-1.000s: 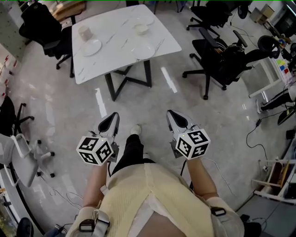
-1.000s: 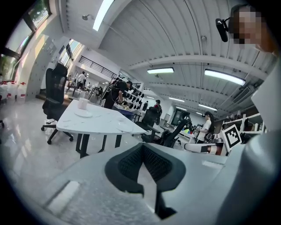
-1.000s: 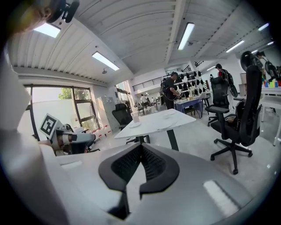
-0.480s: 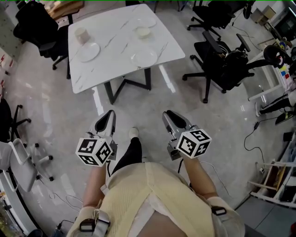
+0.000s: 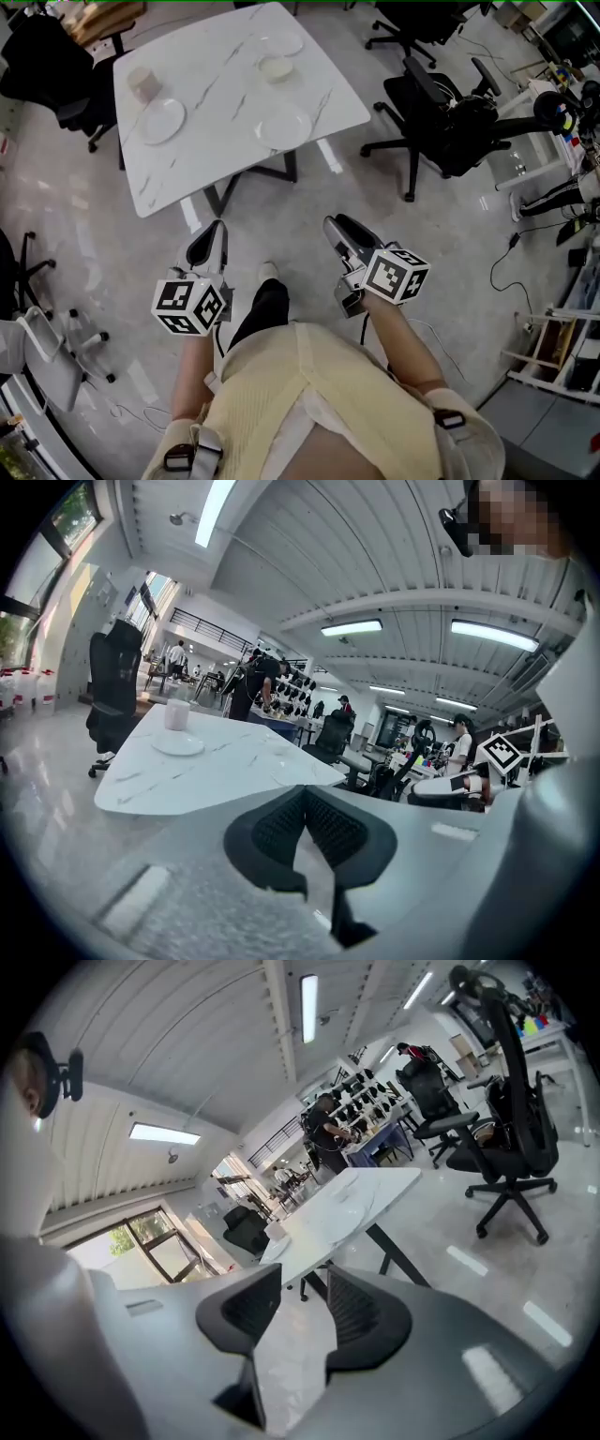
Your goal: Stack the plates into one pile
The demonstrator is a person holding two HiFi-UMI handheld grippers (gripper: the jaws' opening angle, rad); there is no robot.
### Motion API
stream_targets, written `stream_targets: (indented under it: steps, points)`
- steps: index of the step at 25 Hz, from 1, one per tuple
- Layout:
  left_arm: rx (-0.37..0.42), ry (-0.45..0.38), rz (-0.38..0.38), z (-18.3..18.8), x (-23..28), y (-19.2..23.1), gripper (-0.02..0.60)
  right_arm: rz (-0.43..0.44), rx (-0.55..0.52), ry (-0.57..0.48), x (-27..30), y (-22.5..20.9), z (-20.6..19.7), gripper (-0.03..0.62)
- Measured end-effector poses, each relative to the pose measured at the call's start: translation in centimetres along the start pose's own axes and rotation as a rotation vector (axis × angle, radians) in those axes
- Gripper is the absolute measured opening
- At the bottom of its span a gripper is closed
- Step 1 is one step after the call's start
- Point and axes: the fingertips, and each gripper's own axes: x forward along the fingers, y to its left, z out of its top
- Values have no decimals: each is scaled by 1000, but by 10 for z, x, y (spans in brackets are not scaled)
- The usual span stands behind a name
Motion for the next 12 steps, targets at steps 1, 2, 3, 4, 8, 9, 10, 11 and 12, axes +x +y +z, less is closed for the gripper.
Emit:
stream_targets:
  steps: [1,2,3,4,8,9,10,11,12]
  points:
    - [0,-2,4,3,5,5,5,-2,21,1,6,-2,4,136]
    - [1,-5,8,6,10,10,5,-3,39,4,13,-3,8,137]
    - [2,-7,11,9,14,15,5,-5,56,8,20,-4,12,138]
    - [3,-7,15,10,17,19,5,-9,72,14,26,-6,14,141]
    - [2,3,38,7,26,41,5,-14,143,32,55,-7,19,143]
    - [-4,6,43,6,28,47,5,-14,159,38,64,-7,20,143]
    - [-11,10,47,5,30,54,5,-16,175,46,73,-7,21,143]
    - [-17,15,49,4,32,60,5,-20,191,55,81,-7,21,143]
    - [-17,21,50,3,33,65,5,-26,205,63,88,-8,21,143]
